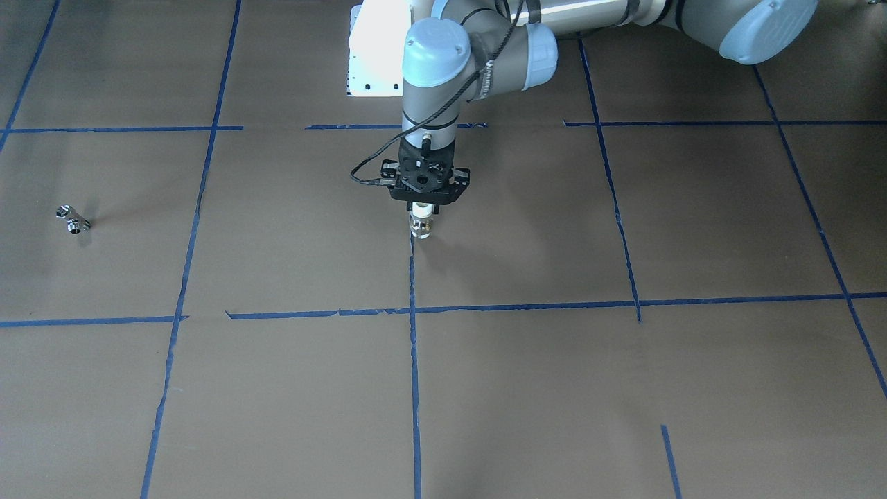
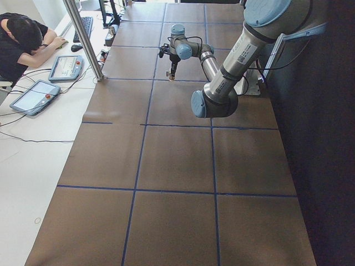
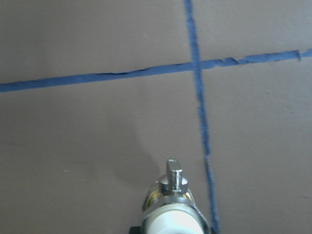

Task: Assemble PPR valve and pipe with both arms
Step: 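Carry the pipe piece with the left gripper to the table center, then set the pipe piece upright, open the left gripper and withdraw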

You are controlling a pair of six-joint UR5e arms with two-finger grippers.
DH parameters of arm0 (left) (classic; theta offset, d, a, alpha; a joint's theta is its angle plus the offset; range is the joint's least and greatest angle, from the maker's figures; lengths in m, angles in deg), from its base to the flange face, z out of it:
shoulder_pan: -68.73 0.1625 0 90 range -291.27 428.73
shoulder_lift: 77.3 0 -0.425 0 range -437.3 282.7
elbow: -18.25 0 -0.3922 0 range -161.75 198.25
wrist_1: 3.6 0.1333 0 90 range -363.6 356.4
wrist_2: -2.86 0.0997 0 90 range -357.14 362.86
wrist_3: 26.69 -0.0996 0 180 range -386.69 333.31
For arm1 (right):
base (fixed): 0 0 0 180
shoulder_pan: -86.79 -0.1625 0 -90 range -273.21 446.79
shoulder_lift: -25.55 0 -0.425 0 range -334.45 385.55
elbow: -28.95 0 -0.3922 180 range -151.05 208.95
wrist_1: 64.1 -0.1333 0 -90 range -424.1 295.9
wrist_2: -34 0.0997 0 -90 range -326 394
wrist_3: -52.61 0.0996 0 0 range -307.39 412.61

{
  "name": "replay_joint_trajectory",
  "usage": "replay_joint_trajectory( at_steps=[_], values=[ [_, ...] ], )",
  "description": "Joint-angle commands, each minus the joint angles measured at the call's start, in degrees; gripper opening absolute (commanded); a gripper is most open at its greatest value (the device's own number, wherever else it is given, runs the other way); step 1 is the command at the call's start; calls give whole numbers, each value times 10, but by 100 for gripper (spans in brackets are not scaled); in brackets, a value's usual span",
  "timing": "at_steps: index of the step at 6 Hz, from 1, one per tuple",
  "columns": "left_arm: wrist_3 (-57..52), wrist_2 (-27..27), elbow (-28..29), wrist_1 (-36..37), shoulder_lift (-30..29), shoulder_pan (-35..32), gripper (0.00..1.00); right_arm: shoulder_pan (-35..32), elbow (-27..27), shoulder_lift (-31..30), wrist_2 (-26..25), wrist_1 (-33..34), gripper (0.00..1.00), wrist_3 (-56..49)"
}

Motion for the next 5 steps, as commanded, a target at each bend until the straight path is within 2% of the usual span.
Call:
replay_joint_trajectory(
  at_steps=[1, 3, 4, 5],
  values=[
    [2, 6, 14, 0, -6, 13, 8, 0, 0, 0, 0, 1, 100, 0],
    [1, 6, 16, 0, -6, 13, 41, 0, -2, 0, 0, 1, 100, 0],
    [1, 6, 16, 0, -5, 13, 95, 0, -2, 0, 0, 1, 100, 0],
    [-1, 6, 15, 0, -3, 13, 100, 0, -2, 0, 0, 1, 100, 0]
  ],
)
